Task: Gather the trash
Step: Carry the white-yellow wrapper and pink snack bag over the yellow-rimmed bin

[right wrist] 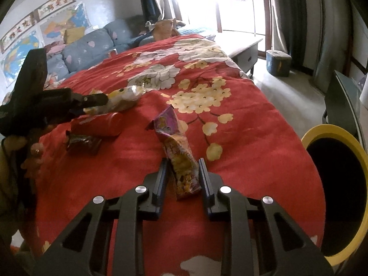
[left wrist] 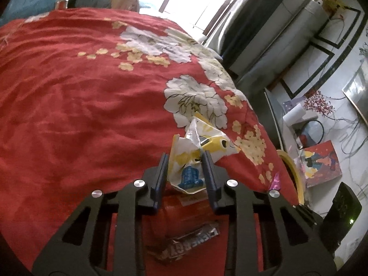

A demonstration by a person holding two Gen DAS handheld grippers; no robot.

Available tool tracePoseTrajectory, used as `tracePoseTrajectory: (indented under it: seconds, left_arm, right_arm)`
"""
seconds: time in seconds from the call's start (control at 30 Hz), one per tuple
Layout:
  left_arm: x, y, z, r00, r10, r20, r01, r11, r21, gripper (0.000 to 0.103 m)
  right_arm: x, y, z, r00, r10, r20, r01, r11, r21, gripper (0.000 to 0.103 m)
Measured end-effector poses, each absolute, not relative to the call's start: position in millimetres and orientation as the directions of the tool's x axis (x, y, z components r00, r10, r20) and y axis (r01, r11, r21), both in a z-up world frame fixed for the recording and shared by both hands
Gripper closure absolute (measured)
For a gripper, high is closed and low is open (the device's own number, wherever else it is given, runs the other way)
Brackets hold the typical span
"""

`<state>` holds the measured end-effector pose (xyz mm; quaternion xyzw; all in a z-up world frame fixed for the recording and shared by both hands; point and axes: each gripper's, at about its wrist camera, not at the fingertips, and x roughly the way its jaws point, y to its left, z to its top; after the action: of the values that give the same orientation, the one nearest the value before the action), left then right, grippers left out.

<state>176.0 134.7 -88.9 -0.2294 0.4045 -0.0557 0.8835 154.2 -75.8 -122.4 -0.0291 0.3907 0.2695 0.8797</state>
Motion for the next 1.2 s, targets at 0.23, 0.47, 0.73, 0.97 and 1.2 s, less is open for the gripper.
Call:
tracePoseTrajectory:
  seconds: [0.23,0.47,0.73,0.97,1.2]
  left_arm:
    - [167.2,131.7,-70.7,0.716,-0.264,-0.646,-0.076,0.890,-0.449,0.081]
    - [154.4,110.1,-47.8,0.748,-0.268,-0.607,-0.013,0.909,-0.417,0.081]
    - [147.6,82.1,-35.2,0.755,-0.293,-0.586,0.050,0.918,-0.394,0.081]
    - [144.6,61.5,-30.4,0.750,-0.313,-0.582,0.087,0.920,-0.383,0.081]
    - [142.6,46.8,-27.6,0.749,-0.322,-0.579,0.111,0.923,-0.369,0.081]
  right_arm:
    - [145.8,-78.2,-121.2,0.549,0.465,-0.695,-0.502,0.848,0.171,0.081]
    - [142.7,-83.4,-115.8,0.558,0.475,-0.681,-0.493,0.849,0.188,0.082]
    - [142.0,-102.4,-104.1,0.592,0.476,-0.650,-0.458,0.862,0.215,0.083]
    - [144.2,-122.6,-94.6,0.624,0.464,-0.628,-0.416,0.878,0.235,0.083]
    - [146.5,-140.3,-87.1,0.653,0.452,-0.608,-0.378,0.890,0.256,0.083]
